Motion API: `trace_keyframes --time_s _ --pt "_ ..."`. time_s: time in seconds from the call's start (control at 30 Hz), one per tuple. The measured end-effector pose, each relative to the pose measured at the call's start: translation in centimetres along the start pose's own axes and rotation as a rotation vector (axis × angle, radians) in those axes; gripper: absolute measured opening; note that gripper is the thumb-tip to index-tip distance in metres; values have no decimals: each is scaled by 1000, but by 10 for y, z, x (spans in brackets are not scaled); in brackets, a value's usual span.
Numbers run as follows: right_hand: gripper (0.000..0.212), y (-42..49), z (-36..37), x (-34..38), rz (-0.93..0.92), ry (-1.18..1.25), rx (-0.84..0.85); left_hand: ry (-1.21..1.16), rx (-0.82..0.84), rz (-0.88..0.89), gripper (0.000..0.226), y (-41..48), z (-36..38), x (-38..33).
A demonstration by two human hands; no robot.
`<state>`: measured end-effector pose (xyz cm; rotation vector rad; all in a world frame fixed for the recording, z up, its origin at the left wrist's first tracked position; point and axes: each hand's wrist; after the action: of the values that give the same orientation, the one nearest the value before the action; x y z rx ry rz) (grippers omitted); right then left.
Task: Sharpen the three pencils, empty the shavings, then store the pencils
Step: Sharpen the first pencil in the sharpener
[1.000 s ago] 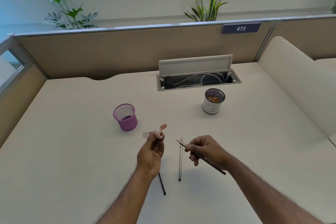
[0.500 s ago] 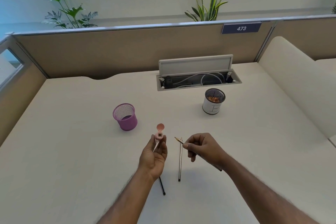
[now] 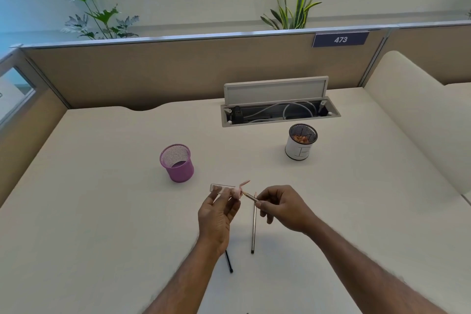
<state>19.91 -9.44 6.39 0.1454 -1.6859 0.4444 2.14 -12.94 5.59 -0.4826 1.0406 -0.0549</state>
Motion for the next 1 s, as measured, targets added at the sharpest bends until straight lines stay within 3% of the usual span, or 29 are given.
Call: trace_keyframes --time_s 0.27,0.47,0.57,0.67,1.0 --pt "6 -2 -1 5 -20 -148 -21 -6 -50 -39 41 -1 -1 4" --pt "6 -2 1 15 -301 -557 -113 25 -17 4 33 -4 -2 4" --pt "7 -4 3 15 -416 -624 -167 -10 -23 -18 19 -5 -1 5" --pt "6 -5 4 13 -491 -645 -215 -22 -24 -25 20 -5 -1 5" --pt "15 -3 -1 14 -426 -673 -76 -14 -20 0 12 -2 -4 8"
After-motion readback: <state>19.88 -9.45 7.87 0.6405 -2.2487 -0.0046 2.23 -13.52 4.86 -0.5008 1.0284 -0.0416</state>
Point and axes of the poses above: each hand's wrist, its own y-axis towards the middle knuckle, its own z-axis out of the palm, x = y × z, and after that the axes turned 12 degrees about y, right-handed
